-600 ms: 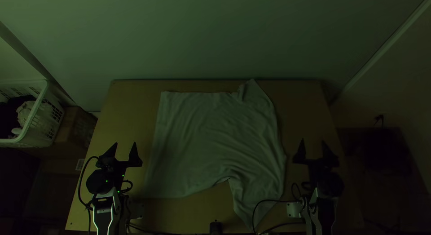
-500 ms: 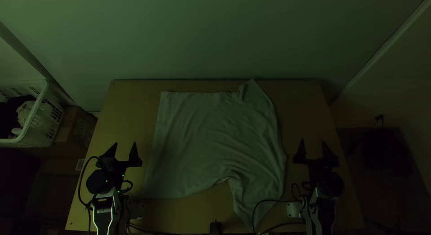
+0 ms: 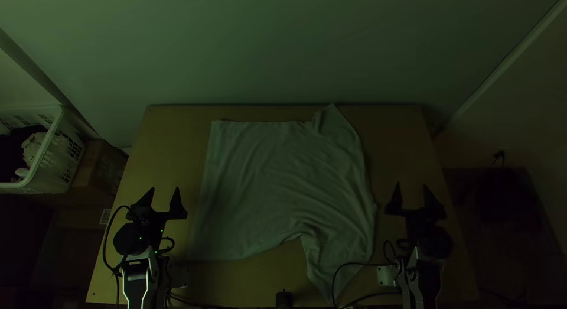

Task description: Fold the t-shirt

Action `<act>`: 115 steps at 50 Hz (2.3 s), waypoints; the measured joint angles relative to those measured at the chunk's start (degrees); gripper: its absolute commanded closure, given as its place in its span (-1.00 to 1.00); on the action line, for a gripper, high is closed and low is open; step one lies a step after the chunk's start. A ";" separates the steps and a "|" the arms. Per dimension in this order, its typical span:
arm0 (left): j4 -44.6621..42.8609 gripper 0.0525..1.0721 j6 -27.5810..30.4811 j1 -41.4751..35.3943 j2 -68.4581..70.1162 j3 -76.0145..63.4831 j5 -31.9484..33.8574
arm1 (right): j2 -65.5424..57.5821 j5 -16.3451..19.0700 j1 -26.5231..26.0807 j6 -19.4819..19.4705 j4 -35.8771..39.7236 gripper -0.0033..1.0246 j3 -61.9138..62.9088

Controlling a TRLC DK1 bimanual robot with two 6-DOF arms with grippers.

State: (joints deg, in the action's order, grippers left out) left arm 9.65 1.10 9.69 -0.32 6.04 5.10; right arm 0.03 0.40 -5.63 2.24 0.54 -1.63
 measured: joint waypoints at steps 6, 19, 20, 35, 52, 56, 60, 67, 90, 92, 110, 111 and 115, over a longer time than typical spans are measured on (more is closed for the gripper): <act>0.00 -0.92 0.00 0.00 0.02 0.00 0.00 | -0.02 0.02 0.00 0.00 0.00 -0.91 0.00; 0.00 -0.92 0.00 0.00 0.00 0.00 0.00 | 0.00 0.02 2.25 0.00 0.02 -0.91 0.00; -0.02 -0.92 0.02 0.00 0.00 0.00 0.00 | 0.00 0.00 2.25 0.00 0.02 -0.91 0.00; 0.00 -0.92 0.00 -0.59 0.00 0.00 -0.11 | -0.02 0.00 2.25 -0.57 0.00 -0.91 0.00; 0.02 -0.92 0.02 -0.24 0.00 0.04 -2.40 | 0.00 0.00 2.25 -0.70 -0.02 -0.91 -0.02; 0.07 -0.92 0.02 -0.20 -0.07 0.13 -2.40 | -0.02 0.02 2.25 -0.70 -0.04 -0.91 -0.42; 0.55 -0.92 0.02 -0.20 -1.36 0.66 -2.40 | -0.02 0.02 2.25 -0.70 -0.09 -0.91 -1.44; 0.87 -0.92 -0.09 0.02 -7.87 4.70 -2.43 | -0.83 0.02 2.25 -0.70 -0.98 -0.91 -4.52; -7.17 -0.92 -2.16 -0.79 -33.31 25.24 -2.43 | -26.38 0.02 2.99 -0.42 -11.47 -0.91 -20.70; -7.52 -0.92 -2.45 -1.07 -35.32 27.08 -2.43 | -29.38 0.02 2.99 -0.39 -11.63 -0.91 -22.60; -8.02 -0.92 -5.01 -3.48 -51.84 41.79 -2.64 | -51.78 0.02 3.39 -0.39 -11.58 -0.91 -39.76; -8.02 -0.92 -5.07 -3.58 -52.68 42.49 -2.64 | -52.76 0.02 3.54 -0.39 -11.52 -0.91 -40.74; -7.87 -0.92 -5.38 -3.91 -56.02 45.35 -2.64 | -56.22 -0.55 4.17 -0.39 -10.78 -0.91 -44.41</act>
State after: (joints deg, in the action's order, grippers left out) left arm 1.78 -4.27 5.78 -56.34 51.40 2.46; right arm -56.18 -0.14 -1.45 1.85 -10.24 -46.04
